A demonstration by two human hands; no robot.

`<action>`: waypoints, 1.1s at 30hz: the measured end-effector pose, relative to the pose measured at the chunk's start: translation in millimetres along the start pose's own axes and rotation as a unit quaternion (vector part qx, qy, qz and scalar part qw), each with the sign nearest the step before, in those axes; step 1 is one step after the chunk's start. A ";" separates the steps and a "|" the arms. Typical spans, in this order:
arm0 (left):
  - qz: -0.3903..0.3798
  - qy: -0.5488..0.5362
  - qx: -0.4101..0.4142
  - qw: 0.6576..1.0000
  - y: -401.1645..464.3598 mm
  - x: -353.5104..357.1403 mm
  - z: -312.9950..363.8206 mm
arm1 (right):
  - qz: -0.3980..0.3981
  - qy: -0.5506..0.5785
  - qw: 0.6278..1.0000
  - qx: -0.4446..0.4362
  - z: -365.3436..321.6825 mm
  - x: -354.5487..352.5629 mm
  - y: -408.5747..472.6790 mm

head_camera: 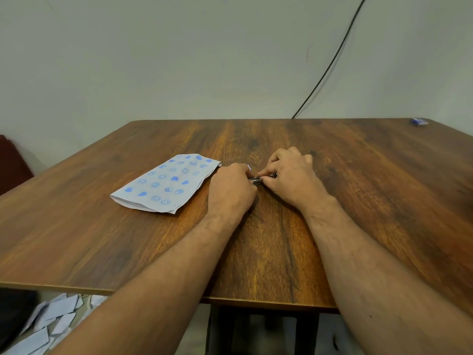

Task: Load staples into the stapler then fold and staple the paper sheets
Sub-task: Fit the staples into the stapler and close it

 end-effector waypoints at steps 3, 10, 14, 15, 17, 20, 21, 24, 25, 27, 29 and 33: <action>0.012 0.001 0.006 1.000 0.6 0.2 -1.1 | -0.003 -0.008 1.000 -0.003 0.7 0.7 -2.2; 0.011 -0.012 0.001 1.000 1.1 1.3 -2.3 | -0.011 0.020 1.000 0.013 5.6 4.3 -6.0; 0.017 -0.014 -0.005 1.000 2.0 1.0 -2.8 | 0.024 0.048 0.998 0.020 8.0 -0.4 -7.6; 0.015 -0.014 -0.007 1.000 2.0 1.3 -2.8 | 0.030 0.054 0.998 0.022 8.1 -1.0 -7.7; 0.013 -0.015 -0.008 1.000 2.1 2.0 -3.3 | 0.030 0.064 0.997 0.025 7.6 -1.1 -8.0; 0.013 -0.016 -0.009 1.000 1.6 2.4 -4.6 | 0.021 0.058 0.998 0.026 7.2 -0.7 -9.0; 0.014 -0.016 -0.009 1.000 1.9 2.5 -4.7 | 0.016 0.053 0.998 0.026 7.1 -1.0 -9.1; 0.014 -0.015 -0.013 1.000 2.3 2.7 -4.8 | -0.006 0.029 0.999 0.035 7.8 0.3 -8.8; 0.014 -0.013 -0.015 1.000 2.1 2.6 -4.7 | -0.008 0.023 0.999 0.038 7.9 0.6 -8.7; 0.016 -0.014 -0.015 1.000 1.8 2.3 -4.7 | -0.005 0.026 0.999 0.041 7.8 0.5 -8.7; 0.016 -0.017 -0.012 1.000 1.0 2.0 -4.4 | 0.000 0.032 0.999 0.042 7.4 0.1 -9.3; 0.019 -0.018 -0.009 1.000 0.9 1.8 -4.4 | -0.008 0.028 0.999 0.044 6.3 0.6 -9.4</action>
Point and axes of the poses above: each hand's wrist, its own y-axis towards the middle knuckle, its own x-axis out of the palm, z = x × y, the point moved 5 cm from there along y, towards the middle knuckle, and after that the axes turned 5 degrees about -z, right-handed, at the moved point
